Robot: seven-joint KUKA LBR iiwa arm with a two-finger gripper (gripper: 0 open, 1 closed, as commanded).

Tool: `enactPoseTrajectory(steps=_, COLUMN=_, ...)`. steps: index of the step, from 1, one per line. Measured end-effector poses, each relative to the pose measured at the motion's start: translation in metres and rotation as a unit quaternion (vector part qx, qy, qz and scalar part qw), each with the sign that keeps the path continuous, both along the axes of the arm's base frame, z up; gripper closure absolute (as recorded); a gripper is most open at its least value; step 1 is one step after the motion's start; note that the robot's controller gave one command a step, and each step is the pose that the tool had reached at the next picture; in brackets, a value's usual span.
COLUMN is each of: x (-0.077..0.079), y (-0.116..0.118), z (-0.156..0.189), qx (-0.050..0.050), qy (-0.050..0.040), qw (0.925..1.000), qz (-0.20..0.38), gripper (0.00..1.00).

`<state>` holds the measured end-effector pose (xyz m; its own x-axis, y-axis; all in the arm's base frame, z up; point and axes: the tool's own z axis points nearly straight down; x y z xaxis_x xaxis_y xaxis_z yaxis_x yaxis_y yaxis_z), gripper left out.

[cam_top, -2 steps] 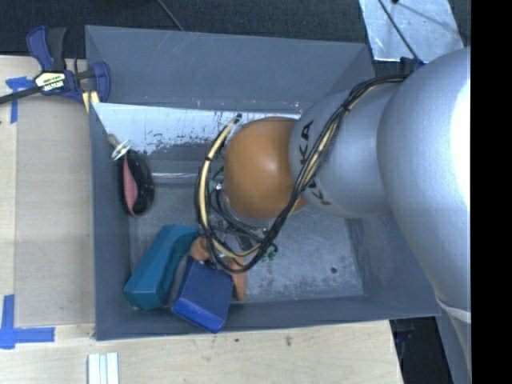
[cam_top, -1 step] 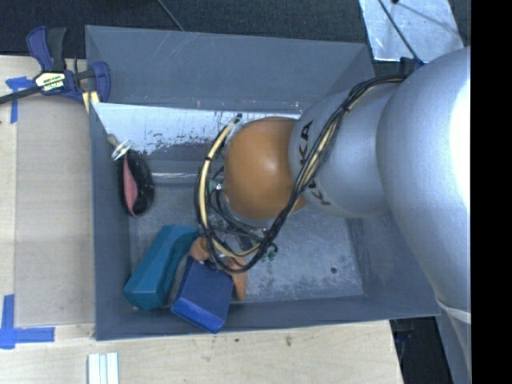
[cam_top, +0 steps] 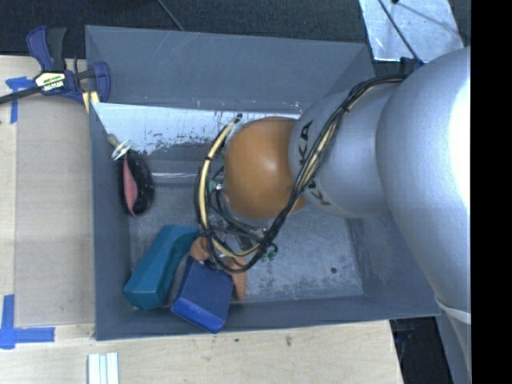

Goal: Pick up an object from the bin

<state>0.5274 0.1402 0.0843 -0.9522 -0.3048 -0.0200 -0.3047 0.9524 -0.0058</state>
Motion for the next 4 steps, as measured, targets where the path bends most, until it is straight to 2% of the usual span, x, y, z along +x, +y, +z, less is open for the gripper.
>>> enactPoseTrajectory(steps=4, x=-0.0001, y=0.0000, z=-0.0001, qx=0.000, qy=0.0003, qw=1.0000, qz=0.000, gripper=1.00)
